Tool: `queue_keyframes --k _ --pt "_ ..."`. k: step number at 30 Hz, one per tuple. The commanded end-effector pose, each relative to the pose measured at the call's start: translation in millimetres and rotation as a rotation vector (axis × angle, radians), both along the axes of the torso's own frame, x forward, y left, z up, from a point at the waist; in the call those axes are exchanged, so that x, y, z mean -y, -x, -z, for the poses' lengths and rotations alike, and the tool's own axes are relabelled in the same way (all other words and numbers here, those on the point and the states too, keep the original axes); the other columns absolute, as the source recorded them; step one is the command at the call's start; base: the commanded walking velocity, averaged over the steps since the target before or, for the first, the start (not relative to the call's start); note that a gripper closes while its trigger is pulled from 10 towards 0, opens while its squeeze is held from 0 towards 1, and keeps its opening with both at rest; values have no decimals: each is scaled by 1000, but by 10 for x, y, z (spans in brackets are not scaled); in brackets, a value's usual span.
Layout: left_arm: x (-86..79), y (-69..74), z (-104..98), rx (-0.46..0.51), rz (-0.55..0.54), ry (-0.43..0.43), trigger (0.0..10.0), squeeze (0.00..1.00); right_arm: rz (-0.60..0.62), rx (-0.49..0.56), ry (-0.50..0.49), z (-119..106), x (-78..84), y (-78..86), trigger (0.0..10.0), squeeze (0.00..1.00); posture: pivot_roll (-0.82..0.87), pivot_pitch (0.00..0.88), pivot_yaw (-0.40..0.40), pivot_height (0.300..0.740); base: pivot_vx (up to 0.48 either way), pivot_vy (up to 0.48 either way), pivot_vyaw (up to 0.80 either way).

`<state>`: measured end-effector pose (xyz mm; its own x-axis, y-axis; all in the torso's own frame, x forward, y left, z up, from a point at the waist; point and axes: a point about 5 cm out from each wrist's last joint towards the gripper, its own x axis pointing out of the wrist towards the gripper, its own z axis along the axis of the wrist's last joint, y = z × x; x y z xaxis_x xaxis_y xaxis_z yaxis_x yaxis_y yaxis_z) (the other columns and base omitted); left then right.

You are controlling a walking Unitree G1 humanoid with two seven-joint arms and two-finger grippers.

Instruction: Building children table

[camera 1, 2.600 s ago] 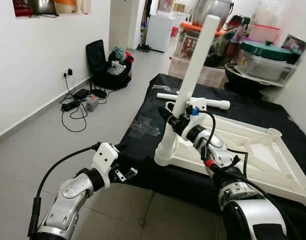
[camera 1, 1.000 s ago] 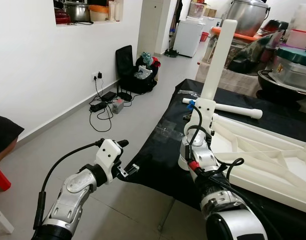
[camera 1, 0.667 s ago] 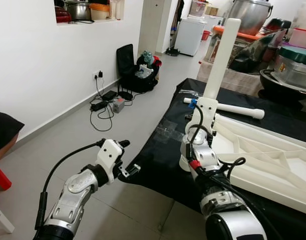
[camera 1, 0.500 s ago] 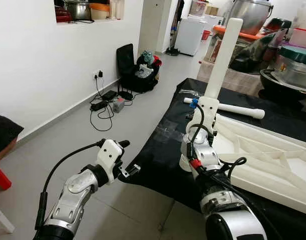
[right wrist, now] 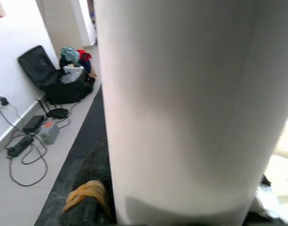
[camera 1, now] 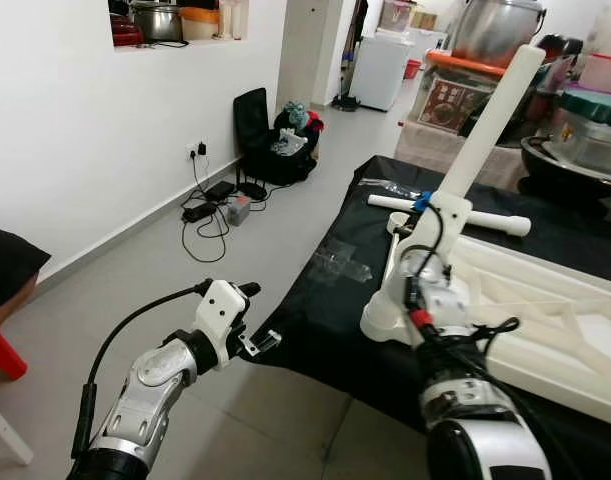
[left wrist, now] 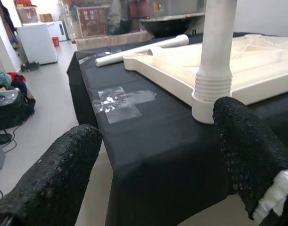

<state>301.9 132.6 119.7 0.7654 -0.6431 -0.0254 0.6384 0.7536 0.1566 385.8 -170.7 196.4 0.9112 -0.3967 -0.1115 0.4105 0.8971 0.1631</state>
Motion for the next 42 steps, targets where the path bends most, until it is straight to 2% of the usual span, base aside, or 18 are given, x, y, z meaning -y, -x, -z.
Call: queue_keyframes --k 1,2,3,4,5,6,9,12,14,20,21,27,28,29,32,35,38,42 --pt "38 -8 -14 12 20 -13 10000 0 -4 -51 17 133 184 39 10000 0 86 0 -109 740 0 0 0" --pt "26 -5 -12 11 18 -14 10000 0 -56 41 22 -63 191 14 10000 0 83 0 -108 740 0 0 0" --pt "26 -5 -12 11 18 -14 10000 0 -56 41 22 -63 191 14 10000 0 83 0 -108 740 0 0 0" --pt "14 -4 -8 11 17 -15 10000 0 -114 142 2 -299 194 -4 10000 0 81 0 -106 740 0 0 0" --pt "14 -4 -8 11 17 -15 10000 0 -114 142 2 -299 194 -4 10000 0 81 0 -106 740 0 0 0" --pt "8 -3 -7 10 18 -15 10000 0 -190 254 14 -538 177 -1 10000 0 80 0 -104 740 0 0 0" --pt "9 -6 -9 10 19 -16 10000 0 -250 342 28 -724 157 18 10000 0 80 0 -102 740 0 0 0" --pt "14 -27 -33 15 29 -16 10000 0 -456 568 84 -1225 83 178 10000 0 84 0 -92 740 0 0 0" --pt "10 -28 -34 15 30 -17 10000 0 -479 586 102 -1270 75 204 10000 0 84 0 -92 740 0 0 0" --pt "-10 -25 -28 13 33 -23 10000 0 -535 594 103 -1298 78 244 10000 0 73 0 -82 740 0 0 0" --pt "-17 -45 -61 20 41 -25 10000 0 -662 595 90 -1233 -22 302 10000 0 73 0 -79 740 0 0 0" --pt "-34 -68 -139 31 62 -18 10000 0 -843 586 82 -1114 -206 387 10000 0 79 0 -78 740 0 0 0" --pt "-61 -68 -181 40 78 -25 10000 0 -969 570 88 -1019 -360 462 10000 0 78 0 -75 740 0 0 0" --pt "-61 -68 -181 40 78 -25 10000 0 -969 570 88 -1019 -360 462 10000 0 78 0 -75 740 0 0 0" --pt "-117 -65 -250 56 94 -37 10000 0 -1165 543 88 -868 -612 607 10000 0 78 0 -74 740 0 0 0" --pt "-117 -65 -250 56 94 -37 10000 0 -1165 543 88 -868 -612 607 10000 0 78 0 -74 740 0 0 0" --pt "-198 -112 -360 86 69 -36 10000 0 -1321 508 73 -736 -816 747 10000 0 85 0 -79 740 0 0 0" --pt "-215 -122 -405 97 69 -36 10000 0 -1368 493 64 -689 -894 793 10000 0 83 0 -78 740 0 0 0"
